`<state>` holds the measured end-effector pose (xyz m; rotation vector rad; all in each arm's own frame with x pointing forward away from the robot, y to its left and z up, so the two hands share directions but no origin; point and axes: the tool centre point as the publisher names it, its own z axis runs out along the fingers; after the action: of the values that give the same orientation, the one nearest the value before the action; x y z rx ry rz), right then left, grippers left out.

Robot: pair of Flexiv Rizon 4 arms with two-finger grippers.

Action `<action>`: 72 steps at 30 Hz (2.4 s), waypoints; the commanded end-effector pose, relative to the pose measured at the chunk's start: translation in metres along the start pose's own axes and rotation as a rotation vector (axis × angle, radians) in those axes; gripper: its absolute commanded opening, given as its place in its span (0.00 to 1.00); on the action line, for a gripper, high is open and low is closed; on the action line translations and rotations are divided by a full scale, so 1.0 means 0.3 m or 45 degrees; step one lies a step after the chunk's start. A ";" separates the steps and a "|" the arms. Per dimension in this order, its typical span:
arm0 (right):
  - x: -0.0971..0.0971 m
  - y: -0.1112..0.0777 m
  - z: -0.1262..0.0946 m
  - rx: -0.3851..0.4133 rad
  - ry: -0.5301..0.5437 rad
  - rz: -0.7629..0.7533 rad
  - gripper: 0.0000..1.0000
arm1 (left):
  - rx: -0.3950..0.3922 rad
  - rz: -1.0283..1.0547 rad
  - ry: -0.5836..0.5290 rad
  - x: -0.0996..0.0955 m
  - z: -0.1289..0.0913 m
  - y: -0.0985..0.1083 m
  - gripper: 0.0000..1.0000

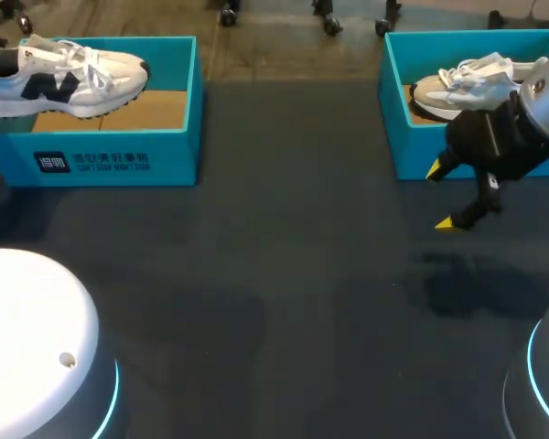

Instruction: Take the shoe out of the shoebox, open the shoe tongue, remove and reinsert the insole, then place the shoe into the shoebox

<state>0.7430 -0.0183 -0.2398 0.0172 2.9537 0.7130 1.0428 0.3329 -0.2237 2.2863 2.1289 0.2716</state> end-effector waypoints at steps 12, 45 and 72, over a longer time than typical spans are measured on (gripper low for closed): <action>0.002 0.000 0.001 0.001 -0.001 0.000 1.00 | -0.042 -0.066 0.014 -0.016 -0.007 -0.005 0.00; 0.002 0.000 0.001 0.001 -0.001 0.000 1.00 | 0.000 0.037 -0.053 -0.091 0.170 0.140 0.00; 0.002 0.000 0.001 0.001 -0.001 0.000 1.00 | 0.013 0.055 -0.041 -0.164 0.376 0.099 0.00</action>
<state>0.7430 -0.0184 -0.2398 0.0172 2.9537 0.7130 1.0868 0.2946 -0.3359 2.3296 2.0795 0.2201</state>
